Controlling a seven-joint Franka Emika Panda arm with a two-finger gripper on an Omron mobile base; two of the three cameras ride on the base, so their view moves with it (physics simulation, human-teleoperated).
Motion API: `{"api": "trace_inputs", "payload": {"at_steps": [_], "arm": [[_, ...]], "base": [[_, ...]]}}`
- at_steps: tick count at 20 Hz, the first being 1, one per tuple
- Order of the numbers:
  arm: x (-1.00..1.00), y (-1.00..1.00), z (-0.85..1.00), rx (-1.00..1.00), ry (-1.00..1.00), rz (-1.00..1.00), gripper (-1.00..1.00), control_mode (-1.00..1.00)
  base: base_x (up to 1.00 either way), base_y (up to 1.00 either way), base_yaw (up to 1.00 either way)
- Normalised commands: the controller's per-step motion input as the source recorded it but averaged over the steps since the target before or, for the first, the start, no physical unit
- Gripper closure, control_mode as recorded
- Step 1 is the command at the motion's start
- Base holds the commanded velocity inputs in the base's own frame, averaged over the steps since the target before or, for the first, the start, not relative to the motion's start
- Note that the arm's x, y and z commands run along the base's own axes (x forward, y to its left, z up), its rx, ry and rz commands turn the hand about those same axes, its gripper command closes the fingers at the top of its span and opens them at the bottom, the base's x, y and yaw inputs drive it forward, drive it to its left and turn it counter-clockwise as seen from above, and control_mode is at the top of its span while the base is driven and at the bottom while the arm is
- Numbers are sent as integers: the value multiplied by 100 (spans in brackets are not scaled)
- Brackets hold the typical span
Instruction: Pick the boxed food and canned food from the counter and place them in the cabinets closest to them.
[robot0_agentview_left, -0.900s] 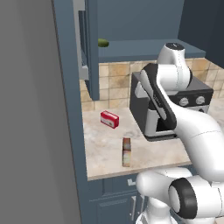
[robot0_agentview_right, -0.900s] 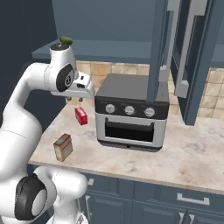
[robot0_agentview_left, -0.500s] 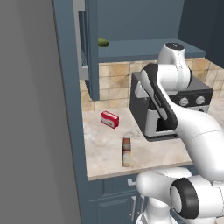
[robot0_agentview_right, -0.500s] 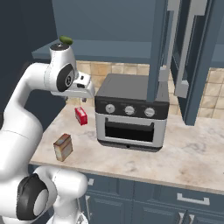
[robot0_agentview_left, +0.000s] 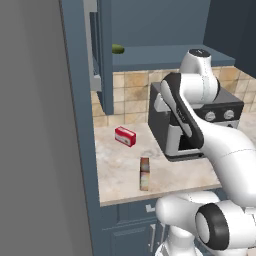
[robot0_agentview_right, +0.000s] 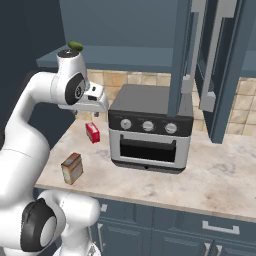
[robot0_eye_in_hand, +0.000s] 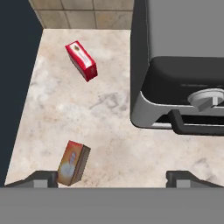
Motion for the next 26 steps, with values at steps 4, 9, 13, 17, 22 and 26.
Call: {"api": "trace_inputs", "payload": {"at_steps": [4, 9, 13, 17, 22, 26], "arm": [[-16, 2, -2, 0, 0, 0, -100, -100], [-33, 1, -5, 0, -2, 0, -100, -100], [-47, 0, -2, 0, -7, 0, -100, -100], [-47, 0, -4, 0, -8, 0, -100, -100], [-43, 1, -1, 0, -7, 0, -100, -100], [-31, 6, -3, 0, -4, 0, -100, -100]], "base": [[0, 0, 0], [0, 0, 0], [0, 0, 0], [0, 0, 0], [0, 0, 0], [0, 0, 0]]}}
